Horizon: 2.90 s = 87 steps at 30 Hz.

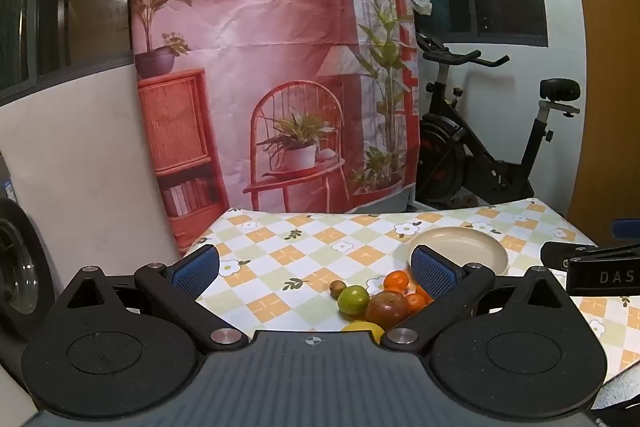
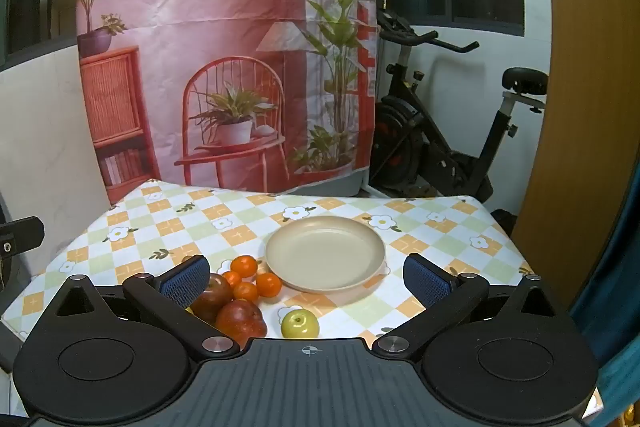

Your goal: Organize fruits

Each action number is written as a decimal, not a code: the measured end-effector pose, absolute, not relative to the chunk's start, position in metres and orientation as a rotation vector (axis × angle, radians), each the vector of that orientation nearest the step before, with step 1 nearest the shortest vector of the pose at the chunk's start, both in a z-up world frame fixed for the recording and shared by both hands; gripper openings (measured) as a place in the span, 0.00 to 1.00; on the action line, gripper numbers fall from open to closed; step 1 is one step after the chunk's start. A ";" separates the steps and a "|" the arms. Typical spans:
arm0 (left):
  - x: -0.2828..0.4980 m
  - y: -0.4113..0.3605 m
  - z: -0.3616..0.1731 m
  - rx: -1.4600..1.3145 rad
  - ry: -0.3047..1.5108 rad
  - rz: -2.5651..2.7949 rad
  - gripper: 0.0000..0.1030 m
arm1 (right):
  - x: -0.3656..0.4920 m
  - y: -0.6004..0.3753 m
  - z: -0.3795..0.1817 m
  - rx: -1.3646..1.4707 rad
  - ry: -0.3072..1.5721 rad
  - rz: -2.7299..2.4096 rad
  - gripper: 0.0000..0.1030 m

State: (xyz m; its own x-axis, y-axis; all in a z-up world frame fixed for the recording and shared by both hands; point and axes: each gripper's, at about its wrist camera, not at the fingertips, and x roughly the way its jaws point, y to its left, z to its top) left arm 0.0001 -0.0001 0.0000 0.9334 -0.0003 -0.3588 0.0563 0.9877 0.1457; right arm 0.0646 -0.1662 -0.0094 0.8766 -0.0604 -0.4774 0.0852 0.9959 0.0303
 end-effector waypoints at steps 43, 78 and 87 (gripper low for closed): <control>0.008 0.002 0.000 0.133 0.415 -0.039 1.00 | 0.064 -0.166 -0.010 0.055 0.501 -0.075 1.00; 0.008 0.003 0.000 0.129 0.416 -0.040 1.00 | 0.065 -0.166 -0.009 0.055 0.503 -0.075 1.00; 0.008 0.003 0.000 0.128 0.417 -0.040 1.00 | 0.066 -0.166 -0.009 0.055 0.503 -0.075 1.00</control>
State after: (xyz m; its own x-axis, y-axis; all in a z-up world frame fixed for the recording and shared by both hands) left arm 0.0078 0.0029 0.0001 0.9137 -0.0126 -0.4062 0.0649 0.9912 0.1153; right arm 0.0656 -0.1665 -0.0093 0.8734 -0.0582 -0.4834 0.0853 0.9958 0.0341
